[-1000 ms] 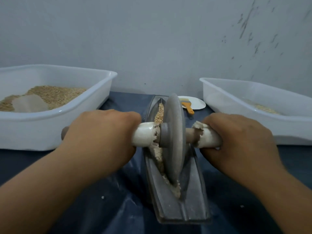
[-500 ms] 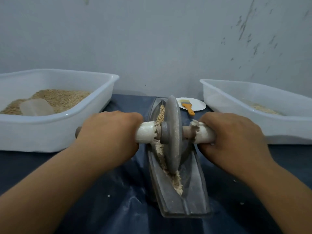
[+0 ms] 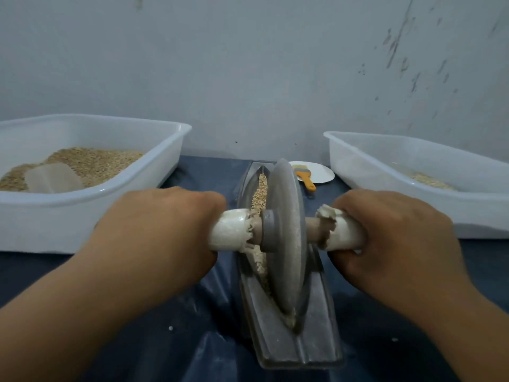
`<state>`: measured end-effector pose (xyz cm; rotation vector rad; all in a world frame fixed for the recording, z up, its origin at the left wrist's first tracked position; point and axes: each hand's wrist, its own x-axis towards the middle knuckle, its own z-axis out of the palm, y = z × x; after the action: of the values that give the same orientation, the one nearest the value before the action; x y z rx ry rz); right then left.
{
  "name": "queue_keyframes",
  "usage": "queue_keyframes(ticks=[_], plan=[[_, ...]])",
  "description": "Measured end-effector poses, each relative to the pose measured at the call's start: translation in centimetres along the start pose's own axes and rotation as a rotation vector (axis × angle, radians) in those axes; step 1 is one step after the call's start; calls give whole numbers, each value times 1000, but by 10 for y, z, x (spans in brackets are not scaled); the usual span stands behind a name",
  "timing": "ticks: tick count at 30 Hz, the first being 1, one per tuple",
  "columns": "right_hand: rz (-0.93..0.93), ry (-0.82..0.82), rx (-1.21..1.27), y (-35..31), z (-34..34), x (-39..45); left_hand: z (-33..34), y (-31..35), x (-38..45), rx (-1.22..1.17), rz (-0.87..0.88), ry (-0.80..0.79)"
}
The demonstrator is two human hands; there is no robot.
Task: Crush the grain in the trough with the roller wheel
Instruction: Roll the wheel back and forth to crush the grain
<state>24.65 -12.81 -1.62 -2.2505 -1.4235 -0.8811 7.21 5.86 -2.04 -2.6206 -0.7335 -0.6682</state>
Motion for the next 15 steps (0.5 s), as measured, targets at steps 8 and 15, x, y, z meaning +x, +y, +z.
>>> queue_keyframes(ticks=[8,15], plan=[[17,-68,-13,2,8,11,7,3,10,-35,-63,-70],[2,-15,-23,2,12,8,5,6,13,-20,-64,-31]])
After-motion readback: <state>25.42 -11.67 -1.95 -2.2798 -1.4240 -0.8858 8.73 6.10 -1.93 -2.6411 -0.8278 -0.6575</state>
